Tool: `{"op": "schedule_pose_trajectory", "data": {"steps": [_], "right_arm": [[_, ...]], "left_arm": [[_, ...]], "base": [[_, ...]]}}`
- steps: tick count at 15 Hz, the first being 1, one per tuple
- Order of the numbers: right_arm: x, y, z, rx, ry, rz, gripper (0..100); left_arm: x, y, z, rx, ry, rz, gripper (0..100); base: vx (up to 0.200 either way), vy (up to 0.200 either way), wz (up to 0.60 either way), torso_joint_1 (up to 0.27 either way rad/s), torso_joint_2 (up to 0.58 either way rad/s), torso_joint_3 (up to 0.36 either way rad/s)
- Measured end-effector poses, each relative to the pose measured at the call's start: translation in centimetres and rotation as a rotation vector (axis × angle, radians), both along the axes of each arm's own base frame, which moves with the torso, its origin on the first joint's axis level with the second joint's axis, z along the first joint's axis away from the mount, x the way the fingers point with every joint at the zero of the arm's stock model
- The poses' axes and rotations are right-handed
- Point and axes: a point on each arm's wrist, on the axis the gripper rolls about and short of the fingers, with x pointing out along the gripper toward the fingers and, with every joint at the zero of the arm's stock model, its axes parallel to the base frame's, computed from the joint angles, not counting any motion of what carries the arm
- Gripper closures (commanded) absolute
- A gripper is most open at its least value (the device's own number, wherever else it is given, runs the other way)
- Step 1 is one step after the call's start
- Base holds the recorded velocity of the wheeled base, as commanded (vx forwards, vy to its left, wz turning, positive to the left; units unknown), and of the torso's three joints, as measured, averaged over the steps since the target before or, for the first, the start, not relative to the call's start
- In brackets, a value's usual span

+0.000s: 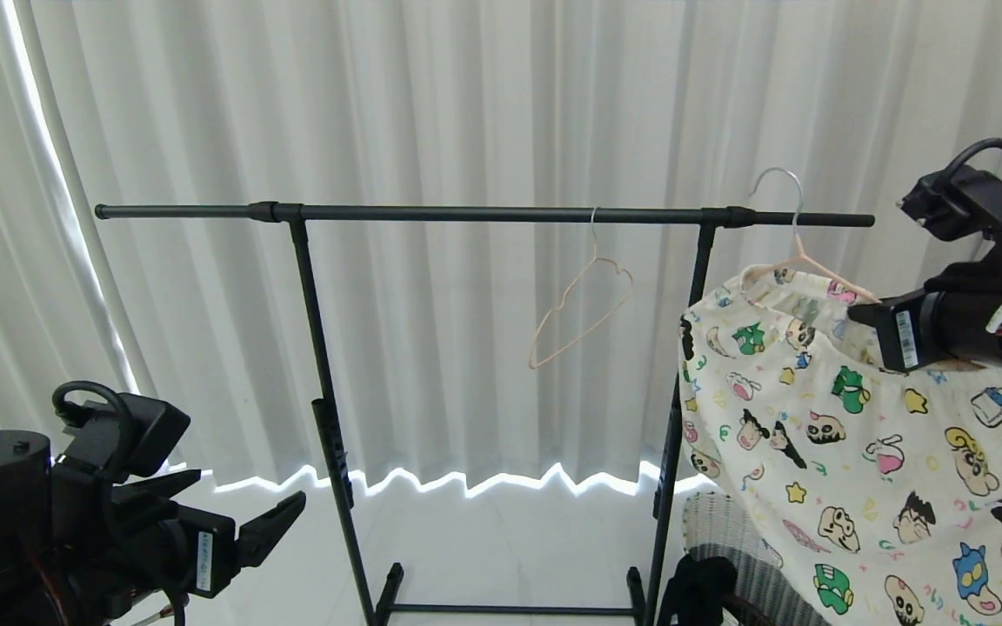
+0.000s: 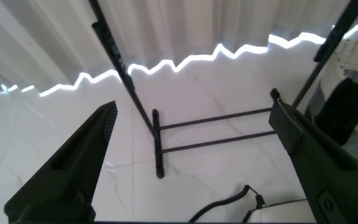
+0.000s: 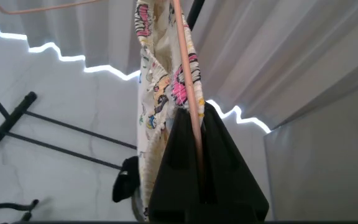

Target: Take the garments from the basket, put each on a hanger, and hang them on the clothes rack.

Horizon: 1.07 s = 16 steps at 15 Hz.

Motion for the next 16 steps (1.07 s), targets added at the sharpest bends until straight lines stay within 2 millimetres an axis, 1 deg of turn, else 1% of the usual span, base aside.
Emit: {"op": "schedule_pose_trajectory", "data": {"steps": [2, 5, 11, 16], "right_arm": [[1.4, 0.5, 0.3, 0.039, -0.037, -0.017, 100], [2.9, 1.0, 0.1, 0.052, -0.056, -0.020, 100], [3.9, 1.4, -0.6, 0.046, -0.038, -0.021, 100], [5.3, 1.6, -1.5, 0.046, -0.043, -0.031, 100]], "left_arm": [[0.0, 0.0, 0.1, 0.002, -0.004, 0.005, 0], [0.0, 0.0, 0.1, -0.001, -0.005, 0.007, 0], [0.0, 0.0, 0.2, -0.002, -0.009, 0.003, 0], [0.0, -0.1, 0.2, -0.002, -0.013, 0.001, 0]], "base": [[0.000, 0.000, 0.00, 0.000, 0.00, 0.000], [0.200, 0.000, 0.00, 0.001, 0.00, 0.001], [0.200, 0.000, 0.00, 0.002, 0.00, 0.002], [0.200, 0.000, 0.00, 0.000, 0.01, 0.000]]}}
